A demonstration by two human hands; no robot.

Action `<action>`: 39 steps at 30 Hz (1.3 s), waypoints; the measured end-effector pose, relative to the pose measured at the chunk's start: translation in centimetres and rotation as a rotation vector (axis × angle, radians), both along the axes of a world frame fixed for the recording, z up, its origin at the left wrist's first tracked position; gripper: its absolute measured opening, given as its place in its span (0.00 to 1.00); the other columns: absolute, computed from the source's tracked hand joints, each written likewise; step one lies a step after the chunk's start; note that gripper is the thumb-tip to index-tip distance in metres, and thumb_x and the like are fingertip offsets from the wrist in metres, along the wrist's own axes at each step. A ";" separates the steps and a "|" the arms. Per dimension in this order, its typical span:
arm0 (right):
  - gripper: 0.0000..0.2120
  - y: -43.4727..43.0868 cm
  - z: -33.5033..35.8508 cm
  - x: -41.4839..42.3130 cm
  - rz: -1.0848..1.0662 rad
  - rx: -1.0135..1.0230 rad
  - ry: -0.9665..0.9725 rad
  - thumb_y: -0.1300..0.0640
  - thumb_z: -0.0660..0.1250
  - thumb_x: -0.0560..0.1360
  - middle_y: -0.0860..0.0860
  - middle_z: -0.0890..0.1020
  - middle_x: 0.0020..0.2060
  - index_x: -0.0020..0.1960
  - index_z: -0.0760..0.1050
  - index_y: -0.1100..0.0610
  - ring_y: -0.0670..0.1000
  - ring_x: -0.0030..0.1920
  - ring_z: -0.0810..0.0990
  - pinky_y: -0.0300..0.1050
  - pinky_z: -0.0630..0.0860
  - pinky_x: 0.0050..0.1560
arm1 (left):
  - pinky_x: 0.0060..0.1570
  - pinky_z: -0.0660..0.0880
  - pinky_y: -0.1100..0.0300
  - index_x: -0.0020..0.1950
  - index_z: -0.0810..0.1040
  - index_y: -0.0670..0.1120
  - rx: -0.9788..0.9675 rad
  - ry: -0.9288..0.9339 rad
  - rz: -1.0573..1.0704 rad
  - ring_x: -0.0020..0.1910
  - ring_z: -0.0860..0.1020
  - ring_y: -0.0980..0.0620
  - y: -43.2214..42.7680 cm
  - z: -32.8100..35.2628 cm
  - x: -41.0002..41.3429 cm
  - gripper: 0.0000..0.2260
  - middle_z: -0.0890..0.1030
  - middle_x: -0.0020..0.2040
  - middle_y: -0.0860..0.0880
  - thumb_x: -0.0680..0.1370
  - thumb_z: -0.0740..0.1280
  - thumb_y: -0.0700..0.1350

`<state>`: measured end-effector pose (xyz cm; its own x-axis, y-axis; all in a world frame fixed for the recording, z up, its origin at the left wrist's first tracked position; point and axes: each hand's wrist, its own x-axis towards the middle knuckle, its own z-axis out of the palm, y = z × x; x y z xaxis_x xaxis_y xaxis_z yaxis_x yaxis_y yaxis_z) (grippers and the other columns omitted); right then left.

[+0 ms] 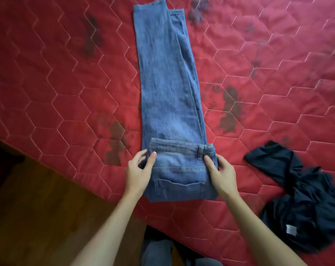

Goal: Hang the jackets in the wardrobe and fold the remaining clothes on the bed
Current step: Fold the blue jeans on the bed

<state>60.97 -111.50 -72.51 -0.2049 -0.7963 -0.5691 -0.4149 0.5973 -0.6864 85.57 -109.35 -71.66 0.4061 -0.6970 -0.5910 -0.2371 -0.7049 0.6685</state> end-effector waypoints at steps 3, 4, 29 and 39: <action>0.13 -0.8 -1.3 0.0 -0.136 0.133 -0.161 0.47 0.71 0.76 0.42 0.84 0.51 0.57 0.80 0.52 0.40 0.52 0.81 0.38 0.75 0.53 | 0.49 0.75 0.67 0.63 0.75 0.47 0.114 0.195 0.143 0.50 0.81 0.55 0.2 -1.2 -0.1 0.21 0.83 0.55 0.46 0.75 0.73 0.55; 0.15 -0.7 -1.4 -0.2 -0.181 0.200 -0.239 0.47 0.71 0.75 0.45 0.84 0.52 0.58 0.80 0.53 0.42 0.53 0.82 0.38 0.75 0.53 | 0.51 0.77 0.64 0.61 0.75 0.47 0.168 0.200 0.117 0.50 0.82 0.55 1.1 -1.5 0.0 0.23 0.84 0.54 0.47 0.72 0.75 0.57; 0.29 3.6 -1.3 -0.2 0.406 0.504 0.258 0.29 0.64 0.71 0.56 0.85 0.49 0.49 0.82 0.54 0.60 0.55 0.81 0.49 0.75 0.51 | 0.51 0.79 0.48 0.48 0.83 0.41 0.503 -0.020 -0.115 0.50 0.83 0.41 7.1 -4.6 -0.3 0.34 0.85 0.47 0.42 0.64 0.68 0.72; 0.15 13.0 1.7 -0.7 0.063 0.474 0.085 0.37 0.70 0.72 0.52 0.82 0.49 0.39 0.82 0.48 0.50 0.56 0.79 0.53 0.75 0.62 | 0.59 0.76 0.51 0.64 0.75 0.51 0.424 -0.017 -0.189 0.57 0.80 0.50 16.6 0.0 -0.4 0.20 0.83 0.56 0.51 0.77 0.68 0.60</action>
<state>60.25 -98.45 -70.77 -0.2262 -0.4657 -0.8556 -0.5027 0.8081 -0.3069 85.20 -92.79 -71.63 0.3071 -0.4583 -0.8341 -0.3965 -0.8583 0.3257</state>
